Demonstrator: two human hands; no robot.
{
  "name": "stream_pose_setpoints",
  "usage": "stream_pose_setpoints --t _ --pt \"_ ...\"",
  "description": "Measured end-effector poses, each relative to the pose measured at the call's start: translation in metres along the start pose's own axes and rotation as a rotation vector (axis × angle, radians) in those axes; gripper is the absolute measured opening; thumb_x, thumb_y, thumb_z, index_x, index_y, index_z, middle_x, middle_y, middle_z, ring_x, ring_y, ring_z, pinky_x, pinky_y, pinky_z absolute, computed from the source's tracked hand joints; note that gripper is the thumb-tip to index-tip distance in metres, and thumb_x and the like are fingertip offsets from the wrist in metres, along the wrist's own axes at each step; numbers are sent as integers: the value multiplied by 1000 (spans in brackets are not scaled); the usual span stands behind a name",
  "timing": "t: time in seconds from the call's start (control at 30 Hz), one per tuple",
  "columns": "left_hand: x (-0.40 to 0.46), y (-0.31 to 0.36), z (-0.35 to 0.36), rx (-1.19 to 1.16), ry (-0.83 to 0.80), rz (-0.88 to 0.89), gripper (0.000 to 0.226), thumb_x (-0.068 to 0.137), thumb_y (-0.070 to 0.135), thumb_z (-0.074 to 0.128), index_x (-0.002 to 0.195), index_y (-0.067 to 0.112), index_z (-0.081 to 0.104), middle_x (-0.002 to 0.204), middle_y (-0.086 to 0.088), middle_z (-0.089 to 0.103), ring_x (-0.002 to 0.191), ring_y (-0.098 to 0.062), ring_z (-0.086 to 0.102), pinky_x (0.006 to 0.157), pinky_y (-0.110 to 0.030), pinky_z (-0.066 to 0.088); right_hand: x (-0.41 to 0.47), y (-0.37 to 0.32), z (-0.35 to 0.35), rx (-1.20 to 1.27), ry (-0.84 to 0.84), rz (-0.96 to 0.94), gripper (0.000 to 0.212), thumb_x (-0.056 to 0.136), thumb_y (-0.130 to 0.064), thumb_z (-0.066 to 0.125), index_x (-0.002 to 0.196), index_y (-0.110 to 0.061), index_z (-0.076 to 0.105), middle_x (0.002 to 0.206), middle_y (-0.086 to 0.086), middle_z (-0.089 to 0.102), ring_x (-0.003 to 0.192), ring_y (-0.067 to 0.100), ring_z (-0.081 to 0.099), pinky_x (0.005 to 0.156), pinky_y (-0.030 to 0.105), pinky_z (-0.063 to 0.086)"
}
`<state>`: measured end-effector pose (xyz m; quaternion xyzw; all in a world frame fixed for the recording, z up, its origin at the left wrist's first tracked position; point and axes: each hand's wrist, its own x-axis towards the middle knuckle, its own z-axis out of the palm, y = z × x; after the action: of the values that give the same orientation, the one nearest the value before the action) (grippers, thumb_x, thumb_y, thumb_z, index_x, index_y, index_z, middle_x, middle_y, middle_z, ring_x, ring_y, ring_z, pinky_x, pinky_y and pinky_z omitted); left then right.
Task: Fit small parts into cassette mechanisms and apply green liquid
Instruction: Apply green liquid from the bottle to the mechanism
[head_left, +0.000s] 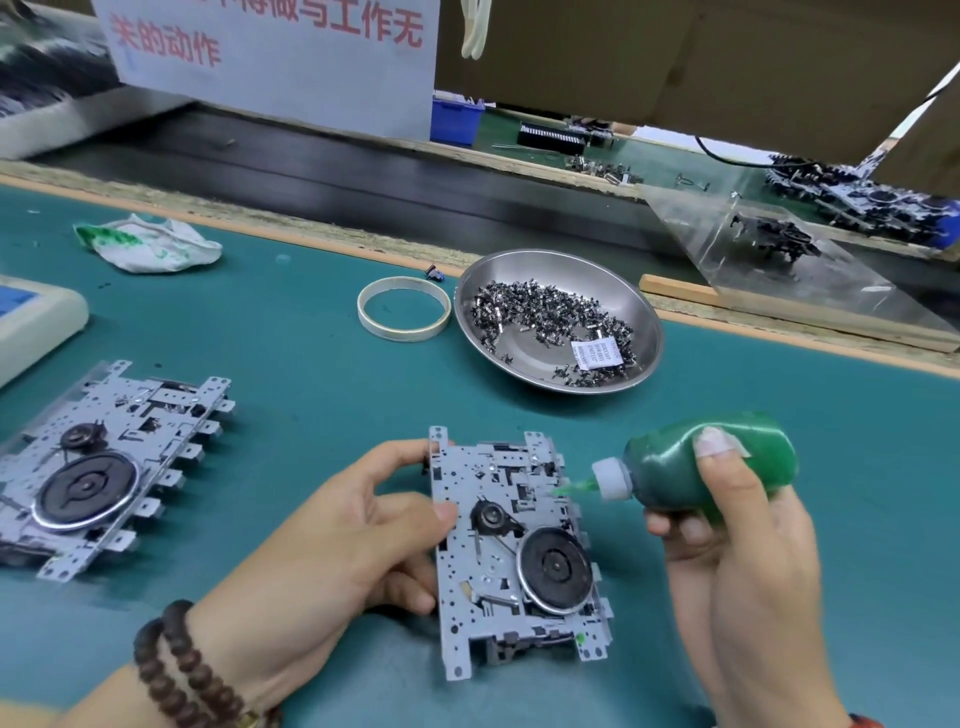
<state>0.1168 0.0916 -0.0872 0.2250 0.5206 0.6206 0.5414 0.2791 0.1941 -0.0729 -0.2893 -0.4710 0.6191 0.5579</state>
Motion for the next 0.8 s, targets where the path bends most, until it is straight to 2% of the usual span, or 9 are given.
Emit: stream_pose_setpoints --t 0.07,0.17,0.2,0.27,0.4,0.8 --pt "1 -2 3 26 25 26 47 68 15 70 113 18 57 67 -12 63 43 -12 53 38 -18 45 -3 1 2 24 -44 77 12 72 -16 67 61 -19 64 53 -6 53 35 1 35 39 12 39" --pt "2 -3 4 30 38 23 49 67 19 63 115 18 56 69 -11 64 44 -11 53 39 -18 46 -6 4 5 -28 -91 128 15 67 -10 71 68 -14 57 51 -5 52 35 2 34 37 12 37" --pt "2 -4 3 34 40 21 48 68 19 62 116 19 56 69 -10 64 44 -11 53 39 -18 46 -7 4 6 -56 -90 130 19 65 -16 72 71 -12 55 51 -5 53 36 2 34 37 12 37" --pt "2 -4 2 40 39 14 46 70 18 62 116 19 56 71 -11 65 44 -11 53 39 -18 46 -6 4 7 -103 -83 121 19 66 -26 60 73 -10 53 50 -5 53 36 1 35 37 13 37" --pt "3 -6 2 39 45 13 37 80 11 59 116 19 56 72 -12 65 43 -12 53 38 -18 45 -5 6 7 -163 -97 119 29 63 -35 61 76 -10 54 53 -6 56 37 2 39 39 15 39" --pt "5 -8 2 52 51 49 35 84 11 57 118 19 54 72 -12 65 44 -12 52 40 -18 45 -6 9 8 -209 -139 120 30 62 -39 62 75 -12 56 56 -1 63 38 1 44 41 16 42"
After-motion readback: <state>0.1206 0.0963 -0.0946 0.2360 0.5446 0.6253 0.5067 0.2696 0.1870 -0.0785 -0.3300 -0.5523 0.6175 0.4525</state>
